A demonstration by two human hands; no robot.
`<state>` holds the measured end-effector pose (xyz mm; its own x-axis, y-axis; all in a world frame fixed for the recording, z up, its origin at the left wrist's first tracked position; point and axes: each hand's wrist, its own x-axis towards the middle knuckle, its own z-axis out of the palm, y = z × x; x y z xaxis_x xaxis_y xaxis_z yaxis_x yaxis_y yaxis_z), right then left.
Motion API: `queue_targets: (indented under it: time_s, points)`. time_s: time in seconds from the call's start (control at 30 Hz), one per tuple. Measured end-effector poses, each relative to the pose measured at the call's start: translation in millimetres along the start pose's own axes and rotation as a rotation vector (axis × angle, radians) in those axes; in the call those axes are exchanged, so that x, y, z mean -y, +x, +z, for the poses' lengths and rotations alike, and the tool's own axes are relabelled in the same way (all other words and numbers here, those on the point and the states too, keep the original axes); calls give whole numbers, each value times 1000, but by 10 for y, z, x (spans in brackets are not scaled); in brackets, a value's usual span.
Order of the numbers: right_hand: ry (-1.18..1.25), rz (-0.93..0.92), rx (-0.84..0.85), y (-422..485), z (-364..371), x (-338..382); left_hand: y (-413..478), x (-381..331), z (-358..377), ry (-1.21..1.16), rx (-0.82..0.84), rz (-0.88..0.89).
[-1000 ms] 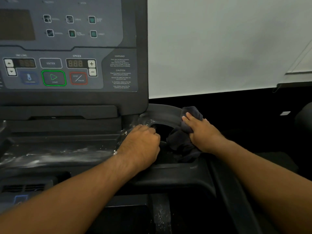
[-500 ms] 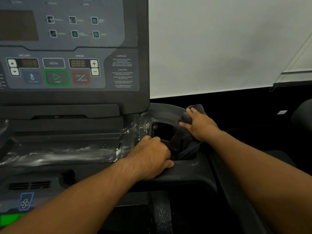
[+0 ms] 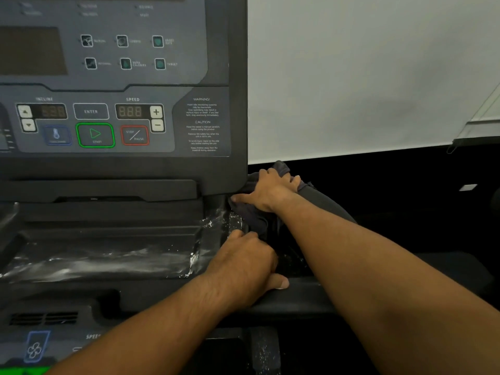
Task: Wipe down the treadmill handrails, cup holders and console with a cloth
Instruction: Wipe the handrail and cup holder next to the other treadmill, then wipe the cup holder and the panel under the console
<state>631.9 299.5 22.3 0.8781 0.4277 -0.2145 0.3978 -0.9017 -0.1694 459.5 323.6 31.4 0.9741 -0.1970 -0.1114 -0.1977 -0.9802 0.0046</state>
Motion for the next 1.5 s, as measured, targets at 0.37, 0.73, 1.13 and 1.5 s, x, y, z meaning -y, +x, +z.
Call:
queue_targets:
  time_s: [0.37,0.73,1.13,1.5]
  points:
    - [29,-285,-88,-5,188,6,-351,316,-74,92,-396,107]
    - [-22,-682,-44,-873,205,15,-595,664,-297,145,-468,-11]
    - [-63,-803,-6,-1487,391,-218,-762,710,-264,159,-470,-65]
    - [-59,-278,-109,-622,453,312,-810,597,-270,99,-354,-75]
